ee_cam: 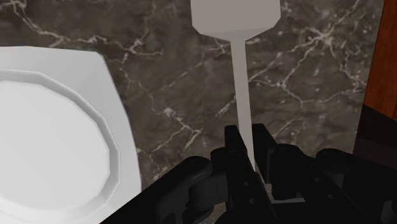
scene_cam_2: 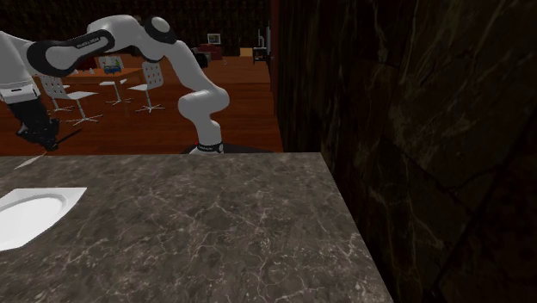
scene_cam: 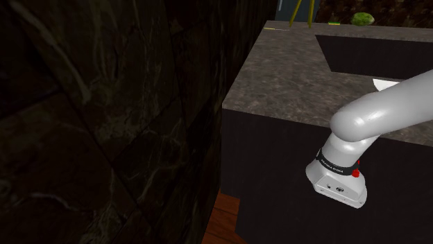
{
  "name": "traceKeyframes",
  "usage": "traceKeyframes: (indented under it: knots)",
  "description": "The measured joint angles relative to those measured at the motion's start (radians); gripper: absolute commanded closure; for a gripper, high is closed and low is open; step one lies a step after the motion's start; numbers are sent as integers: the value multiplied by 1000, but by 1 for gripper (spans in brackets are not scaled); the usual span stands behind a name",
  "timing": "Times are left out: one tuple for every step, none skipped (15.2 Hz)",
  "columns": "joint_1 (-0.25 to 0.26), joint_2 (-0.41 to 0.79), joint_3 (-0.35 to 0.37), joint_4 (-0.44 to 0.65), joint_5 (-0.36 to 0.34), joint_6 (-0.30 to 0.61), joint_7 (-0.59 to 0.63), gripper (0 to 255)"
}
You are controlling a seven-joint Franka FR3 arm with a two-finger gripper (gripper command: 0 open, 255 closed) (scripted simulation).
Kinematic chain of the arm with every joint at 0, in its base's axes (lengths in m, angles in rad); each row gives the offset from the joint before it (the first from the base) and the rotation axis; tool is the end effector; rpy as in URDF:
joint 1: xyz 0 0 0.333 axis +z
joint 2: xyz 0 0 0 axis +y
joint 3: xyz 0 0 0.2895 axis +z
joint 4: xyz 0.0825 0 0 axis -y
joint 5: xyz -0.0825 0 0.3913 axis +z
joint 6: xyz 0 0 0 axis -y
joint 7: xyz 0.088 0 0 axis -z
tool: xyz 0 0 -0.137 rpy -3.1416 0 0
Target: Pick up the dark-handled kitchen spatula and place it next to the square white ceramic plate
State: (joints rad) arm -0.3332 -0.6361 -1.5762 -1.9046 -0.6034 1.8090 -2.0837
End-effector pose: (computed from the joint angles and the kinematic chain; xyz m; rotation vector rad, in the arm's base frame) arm -0.2975 -0.4895 0.3844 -3.0771 -0.5654 -0.1029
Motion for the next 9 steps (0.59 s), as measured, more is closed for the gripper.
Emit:
traceKeyframes:
  knots:
    - [35,-12,-43,42,-11,-11,-22,255]
    - [68,-23,-77,81,-19,-23,-36,255]
    - [99,-37,-109,121,-29,-36,-52,255]
    - [118,-45,-128,158,-33,-53,-69,255]
    - [156,-64,-163,210,-45,-71,-88,255]
    - [174,-78,-186,240,-55,-78,-104,255]
    - [214,-100,-221,298,-69,-98,-124,255]
    - [224,-111,-235,311,-77,-98,-132,255]
    - [234,-119,-245,321,-83,-98,-134,255]
